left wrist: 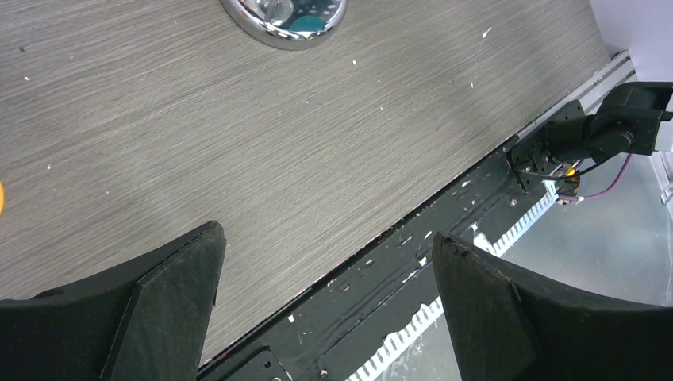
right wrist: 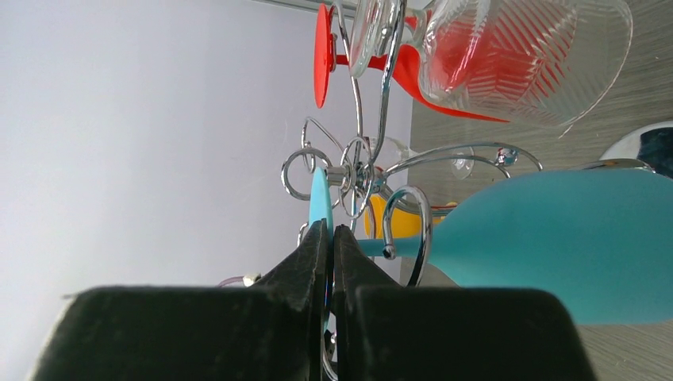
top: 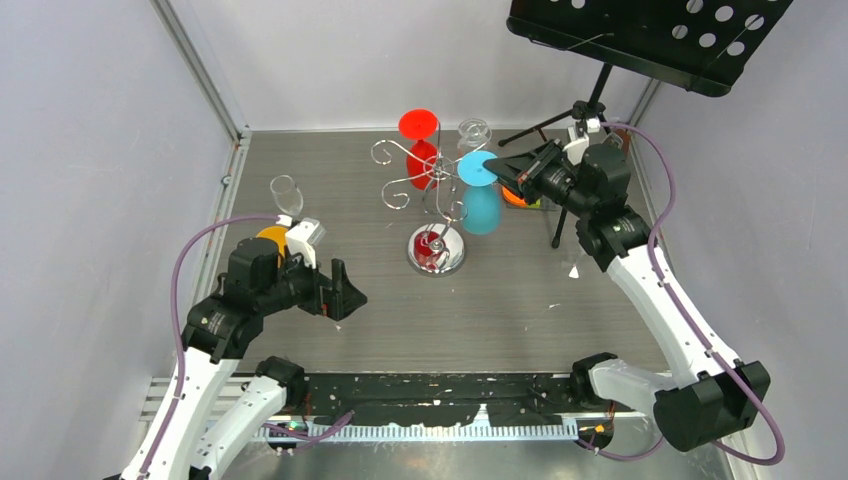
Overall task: Take the wine glass off the wine glass rack
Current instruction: Pick up the wine glass from the wine rack.
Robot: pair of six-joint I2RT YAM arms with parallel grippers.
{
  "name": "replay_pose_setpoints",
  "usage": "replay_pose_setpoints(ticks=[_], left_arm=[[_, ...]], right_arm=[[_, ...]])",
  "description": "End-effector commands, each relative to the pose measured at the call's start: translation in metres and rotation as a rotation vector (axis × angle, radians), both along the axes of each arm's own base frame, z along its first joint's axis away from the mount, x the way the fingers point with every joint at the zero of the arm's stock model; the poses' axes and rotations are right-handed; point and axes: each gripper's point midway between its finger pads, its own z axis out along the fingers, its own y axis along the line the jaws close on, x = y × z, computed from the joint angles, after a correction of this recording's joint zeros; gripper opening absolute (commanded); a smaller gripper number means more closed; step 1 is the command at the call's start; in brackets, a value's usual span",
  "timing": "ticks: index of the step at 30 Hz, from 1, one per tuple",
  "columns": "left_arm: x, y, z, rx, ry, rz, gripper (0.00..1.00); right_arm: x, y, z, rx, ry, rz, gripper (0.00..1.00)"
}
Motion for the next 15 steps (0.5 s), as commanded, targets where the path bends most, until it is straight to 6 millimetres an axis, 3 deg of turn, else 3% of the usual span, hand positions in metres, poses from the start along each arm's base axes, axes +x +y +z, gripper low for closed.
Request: replay_pose_setpoints(ticks=[1,15], left_arm=[[0.002,-0.002,0.007,-0.012,-0.028,-0.006,1.00],[0.002,0.000,0.006,-0.009,-0.018,0.009,1.00]], right_arm=[[0.007,-0.002,0.038,0.031,-0.102,-0.029,0.06],[0.033,-0.013,0.039,0.025,-0.094,-0.112,0.06]])
